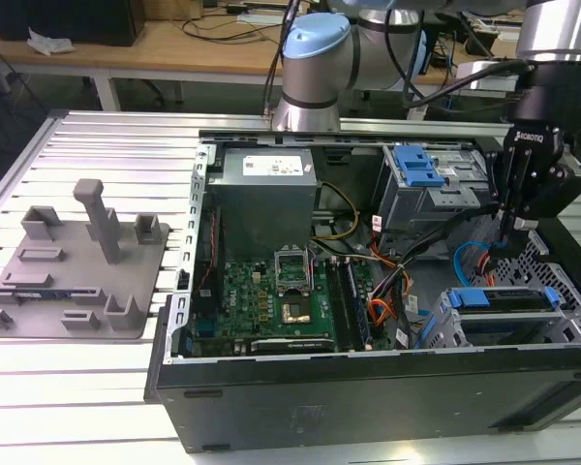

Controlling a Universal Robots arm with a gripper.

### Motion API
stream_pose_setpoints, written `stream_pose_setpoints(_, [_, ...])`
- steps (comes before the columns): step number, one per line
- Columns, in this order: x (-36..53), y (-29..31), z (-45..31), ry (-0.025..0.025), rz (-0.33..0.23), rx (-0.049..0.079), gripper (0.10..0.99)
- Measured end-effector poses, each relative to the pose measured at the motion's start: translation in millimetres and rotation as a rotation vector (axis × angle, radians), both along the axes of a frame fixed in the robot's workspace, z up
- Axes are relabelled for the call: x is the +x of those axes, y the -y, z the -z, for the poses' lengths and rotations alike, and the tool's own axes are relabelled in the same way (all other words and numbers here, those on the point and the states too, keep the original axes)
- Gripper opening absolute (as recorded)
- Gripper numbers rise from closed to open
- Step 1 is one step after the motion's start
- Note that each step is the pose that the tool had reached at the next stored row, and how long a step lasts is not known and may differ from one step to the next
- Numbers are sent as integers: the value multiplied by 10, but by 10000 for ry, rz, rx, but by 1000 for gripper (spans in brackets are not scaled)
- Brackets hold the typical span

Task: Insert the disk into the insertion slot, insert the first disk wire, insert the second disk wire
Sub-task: 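Insert the first disk wire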

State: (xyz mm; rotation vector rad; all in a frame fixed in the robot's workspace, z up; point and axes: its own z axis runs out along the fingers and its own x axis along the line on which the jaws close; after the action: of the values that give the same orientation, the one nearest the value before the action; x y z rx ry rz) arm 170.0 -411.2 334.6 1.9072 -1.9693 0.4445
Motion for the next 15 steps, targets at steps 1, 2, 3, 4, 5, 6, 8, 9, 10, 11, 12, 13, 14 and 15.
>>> stream_pose_setpoints(1, [0,8,0,-2,9,64,165])
stream_pose_setpoints(2, [0,16,0,-2,22,189,165])
stream_pose_setpoints(3, [0,21,0,-2,32,306,165])
stream_pose_setpoints(4, [0,29,1,-2,43,420,165])
stream_pose_setpoints(5, [0,36,-1,-2,51,475,165])
stream_pose_setpoints(6, [0,50,-8,-3,60,533,165])
stream_pose_setpoints(8, [2,90,-57,-1,74,551,165])
stream_pose_setpoints(9, [5,124,-89,-1,87,555,165])
stream_pose_setpoints(10, [11,149,-91,-1,99,609,165])
stream_pose_setpoints(11, [14,166,-91,2,106,762,165])
stream_pose_setpoints(12, [18,175,-91,7,108,898,165])
stream_pose_setpoints(13, [20,184,-91,11,111,1031,165])
stream_pose_setpoints(14, [23,195,-91,17,113,1189,165])
stream_pose_setpoints(15, [25,205,-91,21,116,1322,165])
